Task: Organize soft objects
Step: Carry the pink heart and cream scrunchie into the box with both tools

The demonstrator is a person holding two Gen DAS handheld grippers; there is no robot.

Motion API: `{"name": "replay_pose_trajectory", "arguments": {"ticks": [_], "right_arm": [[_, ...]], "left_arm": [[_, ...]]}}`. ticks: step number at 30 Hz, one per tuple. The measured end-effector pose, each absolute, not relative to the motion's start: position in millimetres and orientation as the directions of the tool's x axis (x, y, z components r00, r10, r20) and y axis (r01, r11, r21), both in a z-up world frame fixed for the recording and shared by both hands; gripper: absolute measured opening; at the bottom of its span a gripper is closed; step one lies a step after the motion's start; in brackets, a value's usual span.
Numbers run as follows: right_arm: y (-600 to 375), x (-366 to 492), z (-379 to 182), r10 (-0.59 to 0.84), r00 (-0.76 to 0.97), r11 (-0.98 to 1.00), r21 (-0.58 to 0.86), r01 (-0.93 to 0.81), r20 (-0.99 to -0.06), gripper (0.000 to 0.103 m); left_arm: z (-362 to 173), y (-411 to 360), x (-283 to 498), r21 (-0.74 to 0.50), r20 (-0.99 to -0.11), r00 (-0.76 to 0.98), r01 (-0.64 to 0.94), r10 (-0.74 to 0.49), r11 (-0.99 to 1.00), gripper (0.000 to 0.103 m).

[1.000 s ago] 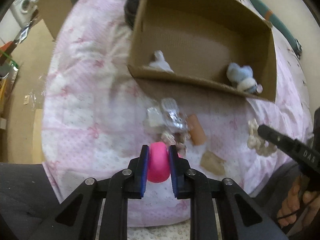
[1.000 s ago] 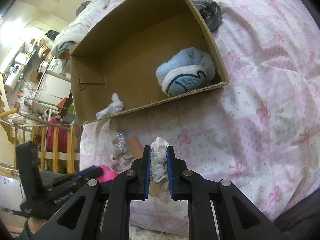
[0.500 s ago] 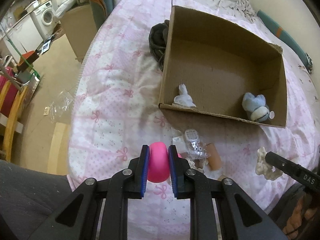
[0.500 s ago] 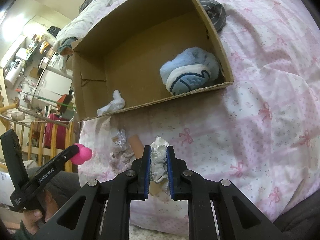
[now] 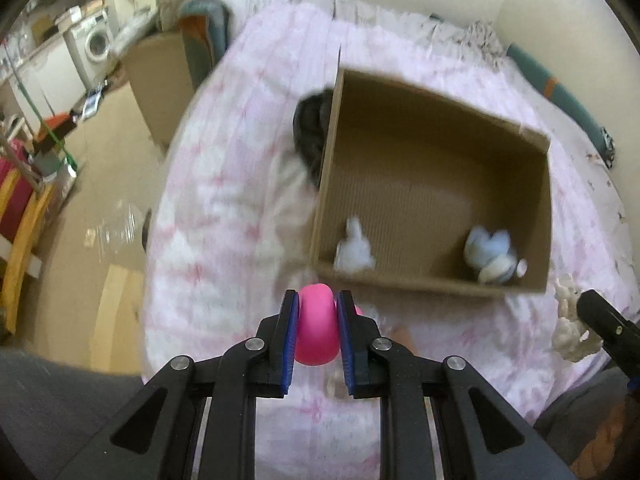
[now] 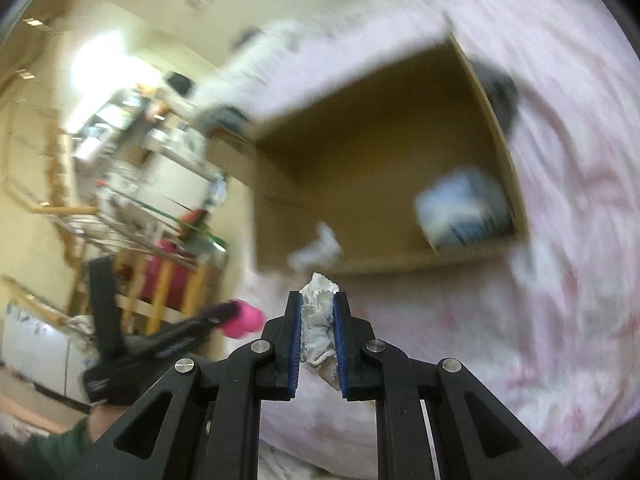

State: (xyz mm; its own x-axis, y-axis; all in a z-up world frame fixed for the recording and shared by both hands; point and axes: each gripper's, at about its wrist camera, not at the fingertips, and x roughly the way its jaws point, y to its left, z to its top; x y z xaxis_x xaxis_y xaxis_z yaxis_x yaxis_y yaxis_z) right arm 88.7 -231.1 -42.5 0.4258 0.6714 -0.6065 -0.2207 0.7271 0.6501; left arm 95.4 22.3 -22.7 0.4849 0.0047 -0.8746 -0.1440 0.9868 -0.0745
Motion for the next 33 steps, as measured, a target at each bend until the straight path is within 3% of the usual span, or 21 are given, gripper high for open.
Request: {"name": "replay_pose_trajectory", "arguments": {"ticks": [12, 15, 19, 33], "right_arm": [[-263.7, 130.8, -6.9, 0.664, 0.565, 0.707, 0.656, -0.263, -0.489, 0.016], [-267.7, 144.6, -14.2, 0.615, 0.585, 0.754, 0.613, -0.239, -0.529, 0.016], [-270.9, 154.1, -37.5, 0.579, 0.576, 0.776, 0.606, -0.173, -0.578, 0.016], [-233.9, 160.3, -76.1, 0.503, 0.457, 0.86, 0.48, -0.176, -0.733, 0.016]], "left_arm": [[-1.1, 6.8, 148.2, -0.04, -0.803, 0.595, -0.066, 0.008, 0.997, 0.017], [-11.1, -1.3, 158.0, -0.037, -0.794, 0.608, -0.027, -0.013, 0.999, 0.017], [-35.8, -4.8, 162.0, -0.133, -0.807, 0.576, 0.039, -0.131, 0.99, 0.017], [-52.5, -9.0, 164.0, -0.136, -0.826, 0.553, -0.009, -0.108, 0.991, 0.018]]}}
